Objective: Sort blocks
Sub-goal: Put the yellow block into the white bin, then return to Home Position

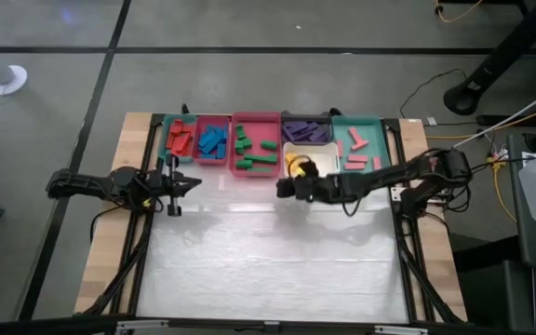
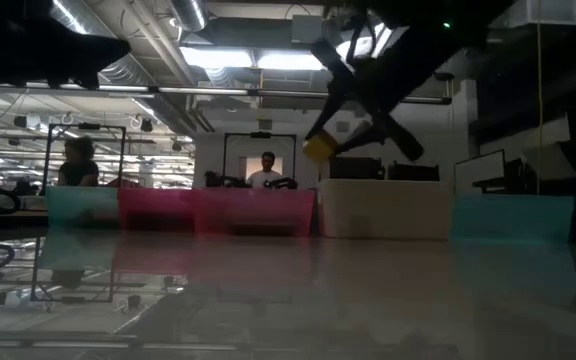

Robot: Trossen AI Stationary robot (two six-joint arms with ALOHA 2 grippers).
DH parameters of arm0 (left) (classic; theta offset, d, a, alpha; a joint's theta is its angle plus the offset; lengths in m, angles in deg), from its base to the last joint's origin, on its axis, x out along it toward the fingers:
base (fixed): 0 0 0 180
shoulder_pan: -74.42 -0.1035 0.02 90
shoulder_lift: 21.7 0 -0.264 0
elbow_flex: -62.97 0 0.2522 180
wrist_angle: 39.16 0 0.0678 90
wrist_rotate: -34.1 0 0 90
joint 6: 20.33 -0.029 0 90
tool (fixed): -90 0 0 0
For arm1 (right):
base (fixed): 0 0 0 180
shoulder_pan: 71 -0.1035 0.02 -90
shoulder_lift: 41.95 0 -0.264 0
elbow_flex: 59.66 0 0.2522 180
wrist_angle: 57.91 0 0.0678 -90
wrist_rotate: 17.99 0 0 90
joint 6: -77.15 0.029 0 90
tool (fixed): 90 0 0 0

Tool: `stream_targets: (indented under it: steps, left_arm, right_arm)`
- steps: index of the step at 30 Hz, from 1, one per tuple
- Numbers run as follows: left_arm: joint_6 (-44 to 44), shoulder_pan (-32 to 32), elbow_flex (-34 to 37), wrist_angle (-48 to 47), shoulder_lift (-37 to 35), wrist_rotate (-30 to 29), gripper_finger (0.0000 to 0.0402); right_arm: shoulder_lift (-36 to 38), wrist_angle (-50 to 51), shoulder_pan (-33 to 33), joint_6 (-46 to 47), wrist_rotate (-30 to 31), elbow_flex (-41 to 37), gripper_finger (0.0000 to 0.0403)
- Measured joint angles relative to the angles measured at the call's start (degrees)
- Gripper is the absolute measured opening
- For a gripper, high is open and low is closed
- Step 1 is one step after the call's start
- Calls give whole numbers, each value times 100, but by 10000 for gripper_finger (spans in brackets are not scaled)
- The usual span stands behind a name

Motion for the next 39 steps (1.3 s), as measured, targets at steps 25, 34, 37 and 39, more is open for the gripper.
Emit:
stream_targets:
  steps: [25, 34, 37, 39]
  left_arm:
    - [-5, -71, -15, -399, 0, -4, 1]
    - [15, -71, -15, -471, 0, -2, 1]
    - [13, -71, -15, -632, 0, -2, 1]
    - [14, -71, -15, -768, 0, -2, 1]
  right_arm:
    - [276, 2067, 2246, -2346, -2094, 635, 186]
    - [276, 2119, 2317, -2462, -2825, 635, 198]
    - [335, 2252, 2298, -3248, -3317, 633, 198]
    - [496, 2414, 2260, -3764, -3404, 629, 198]
